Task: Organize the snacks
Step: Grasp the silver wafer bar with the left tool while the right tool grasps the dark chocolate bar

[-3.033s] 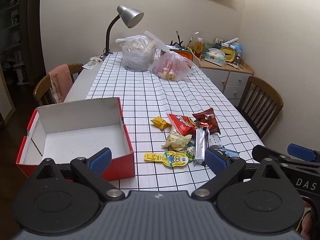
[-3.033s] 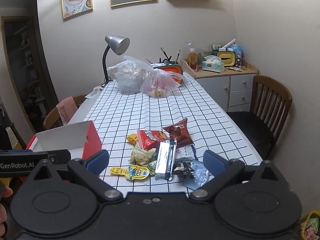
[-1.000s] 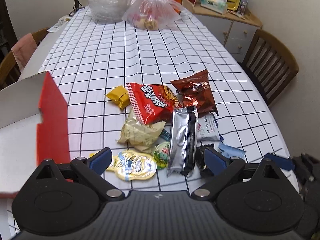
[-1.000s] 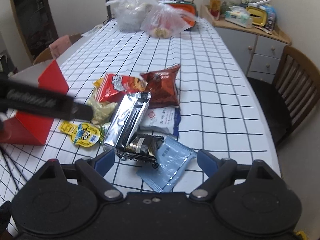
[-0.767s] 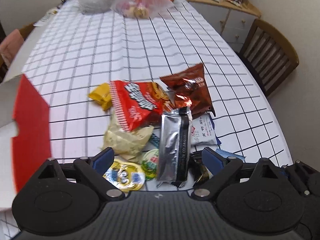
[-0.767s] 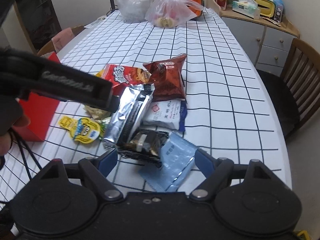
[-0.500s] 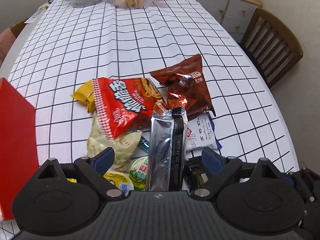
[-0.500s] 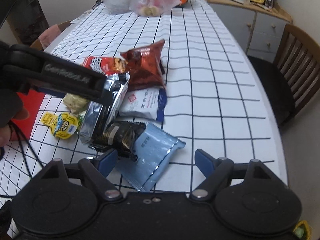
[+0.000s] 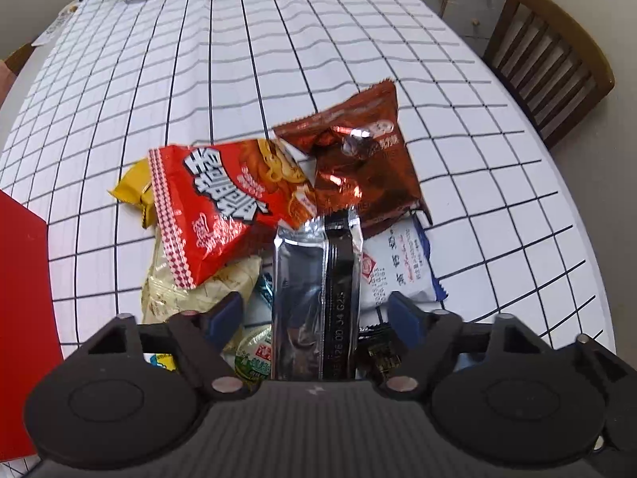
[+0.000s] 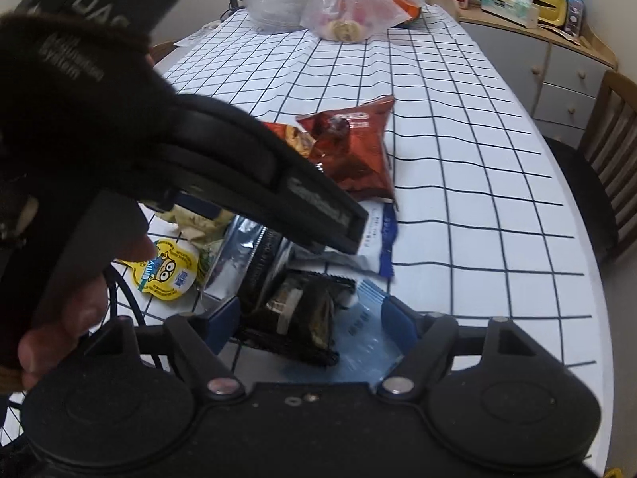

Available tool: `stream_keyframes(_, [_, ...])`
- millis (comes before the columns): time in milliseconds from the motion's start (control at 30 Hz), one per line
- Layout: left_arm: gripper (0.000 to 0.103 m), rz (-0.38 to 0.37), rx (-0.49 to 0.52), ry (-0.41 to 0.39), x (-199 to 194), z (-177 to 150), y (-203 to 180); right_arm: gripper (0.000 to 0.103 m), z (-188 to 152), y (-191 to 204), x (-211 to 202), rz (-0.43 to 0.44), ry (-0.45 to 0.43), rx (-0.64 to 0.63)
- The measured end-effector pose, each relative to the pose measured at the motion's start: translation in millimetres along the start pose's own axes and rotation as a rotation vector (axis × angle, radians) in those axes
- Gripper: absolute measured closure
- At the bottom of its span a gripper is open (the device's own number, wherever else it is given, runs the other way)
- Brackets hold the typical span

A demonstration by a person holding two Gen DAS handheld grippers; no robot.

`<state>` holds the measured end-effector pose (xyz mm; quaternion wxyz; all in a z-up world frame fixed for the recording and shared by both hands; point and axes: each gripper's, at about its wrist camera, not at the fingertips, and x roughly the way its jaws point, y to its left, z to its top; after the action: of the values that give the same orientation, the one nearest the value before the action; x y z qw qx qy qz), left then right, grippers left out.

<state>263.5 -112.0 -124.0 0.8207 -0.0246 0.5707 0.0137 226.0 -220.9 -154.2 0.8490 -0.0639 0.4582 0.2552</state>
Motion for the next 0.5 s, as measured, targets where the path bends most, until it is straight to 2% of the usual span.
stream_keyframes(33, [0.036,-0.002,-0.002,0.008,1.5,-0.1,0.2,0.032,0.4,0.9,1.1,0.001,-0.002,-0.002])
stream_keyframes(267, [0.05,0.008,-0.021,0.025,5.5,-2.4,4.5,0.049,-0.1,8.4,3.9,-0.001,0.0,-0.029])
stream_keyframes(333, [0.058,0.008,-0.033,0.022,4.5,-2.7,6.7,0.057,-1.2,8.5,3.7,0.007,0.002,-0.025])
stream_keyframes(433, [0.06,0.004,-0.046,0.02,4.0,-3.9,9.1,0.067,-3.6,5.3,2.0,0.018,0.003,-0.014])
stream_keyframes(500, [0.06,0.008,-0.049,0.018,3.7,-5.0,9.2,0.07,-4.2,2.8,0.9,0.026,0.0,-0.009])
